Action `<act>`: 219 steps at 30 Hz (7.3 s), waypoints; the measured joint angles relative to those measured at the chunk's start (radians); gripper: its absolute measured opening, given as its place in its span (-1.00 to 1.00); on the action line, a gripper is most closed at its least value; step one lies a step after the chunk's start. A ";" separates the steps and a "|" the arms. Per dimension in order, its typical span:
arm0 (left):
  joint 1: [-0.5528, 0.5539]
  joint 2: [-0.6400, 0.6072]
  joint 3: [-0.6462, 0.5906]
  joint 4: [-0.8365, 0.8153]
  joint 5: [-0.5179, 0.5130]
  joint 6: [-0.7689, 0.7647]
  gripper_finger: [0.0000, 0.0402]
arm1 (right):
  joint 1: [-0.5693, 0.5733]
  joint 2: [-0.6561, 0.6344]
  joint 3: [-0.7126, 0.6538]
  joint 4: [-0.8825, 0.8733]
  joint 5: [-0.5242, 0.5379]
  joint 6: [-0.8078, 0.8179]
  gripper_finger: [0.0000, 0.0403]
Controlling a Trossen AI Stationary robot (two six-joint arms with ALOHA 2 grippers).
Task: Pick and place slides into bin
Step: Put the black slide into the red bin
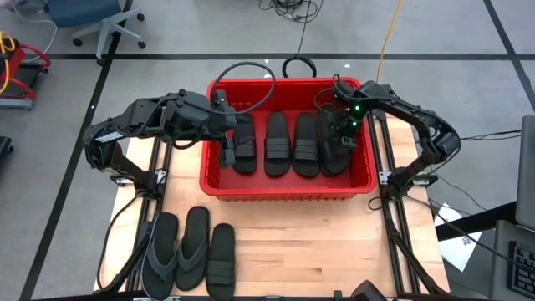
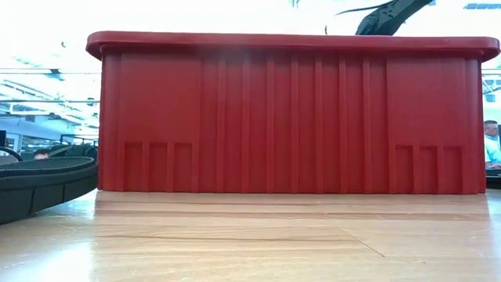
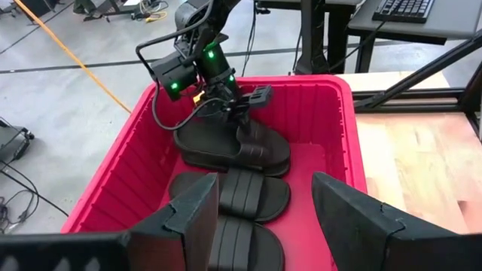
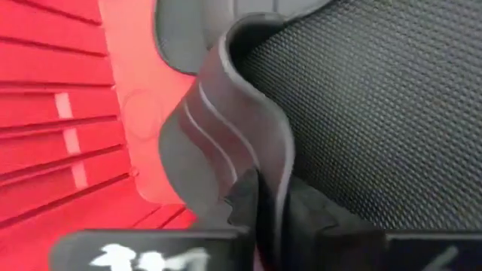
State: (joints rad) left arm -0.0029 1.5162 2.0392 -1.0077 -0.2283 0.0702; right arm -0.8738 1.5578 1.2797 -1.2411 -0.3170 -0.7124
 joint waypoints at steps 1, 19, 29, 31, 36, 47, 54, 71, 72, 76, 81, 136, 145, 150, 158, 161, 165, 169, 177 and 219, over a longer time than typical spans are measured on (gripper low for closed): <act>0.000 0.000 0.000 0.000 0.000 0.002 0.05 | 0.000 0.000 0.000 0.000 0.002 0.003 -0.78; 0.000 0.000 0.000 0.000 0.000 0.006 0.05 | -0.001 0.000 0.000 0.001 0.000 0.066 -0.33; 0.000 0.000 0.000 0.000 0.014 0.004 0.05 | -0.001 0.001 0.059 -0.059 0.001 0.123 -0.02; 0.000 0.000 0.000 -0.001 0.014 0.004 0.05 | -0.003 0.001 0.083 -0.064 0.002 0.132 0.03; 0.000 0.000 0.000 -0.012 0.014 0.004 0.05 | -0.003 0.000 0.134 -0.053 0.005 0.114 0.11; 0.000 0.000 0.000 -0.046 0.014 0.009 0.05 | 0.014 0.000 0.164 -0.032 -0.079 0.028 0.15; 0.001 0.000 0.000 -0.046 0.015 0.024 0.05 | 0.038 0.000 0.164 0.030 -0.080 -0.045 0.15; 0.002 0.000 0.000 -0.103 0.021 0.014 0.05 | 0.023 0.020 0.132 0.024 -0.128 -0.065 0.09; 0.002 0.000 0.000 -0.105 0.022 0.014 0.05 | 0.022 0.028 0.129 0.020 -0.127 -0.062 0.08; 0.002 0.000 0.000 -0.105 0.044 0.014 0.05 | 0.017 0.053 0.113 0.001 -0.086 -0.029 0.01; 0.002 0.000 0.000 -0.122 0.047 0.019 0.05 | 0.011 0.064 0.108 -0.024 -0.055 0.017 -0.12; 0.001 0.000 0.000 -0.177 0.100 0.030 0.05 | 0.116 -0.100 0.107 0.093 -0.070 0.288 -0.38; 0.000 0.000 0.000 -0.177 0.100 0.027 0.05 | 0.264 -0.050 0.108 0.311 -0.033 0.384 -0.96; 0.000 0.000 0.000 -0.168 0.098 0.006 0.05 | 0.273 0.021 0.108 0.309 -0.021 0.381 -0.99; 0.000 0.000 0.000 -0.158 0.092 -0.004 0.05 | 0.251 0.152 0.108 0.235 -0.020 0.313 -1.00; 0.001 0.000 0.000 -0.150 0.088 -0.013 0.05 | 0.247 0.183 0.108 0.167 0.005 0.267 -1.00; 0.000 0.000 0.000 -0.150 0.079 -0.021 0.05 | 0.248 0.185 0.110 0.114 0.082 0.235 -1.00; 0.001 0.000 0.000 -0.150 0.070 -0.021 0.05 | 0.243 0.144 0.108 0.072 0.067 0.202 -1.00; 0.003 0.000 0.000 -0.149 0.069 0.002 0.05 | 0.240 0.085 0.108 0.085 0.055 0.221 -1.00; -0.494 0.022 0.002 -0.281 0.293 -0.494 -0.99 | 0.919 -0.658 -0.241 0.983 -0.290 0.896 -1.00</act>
State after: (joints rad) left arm -0.4965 1.5382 2.0407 -1.2890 0.0648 -0.4240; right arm 0.0449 0.9002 1.0390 -0.2583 -0.6073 0.1840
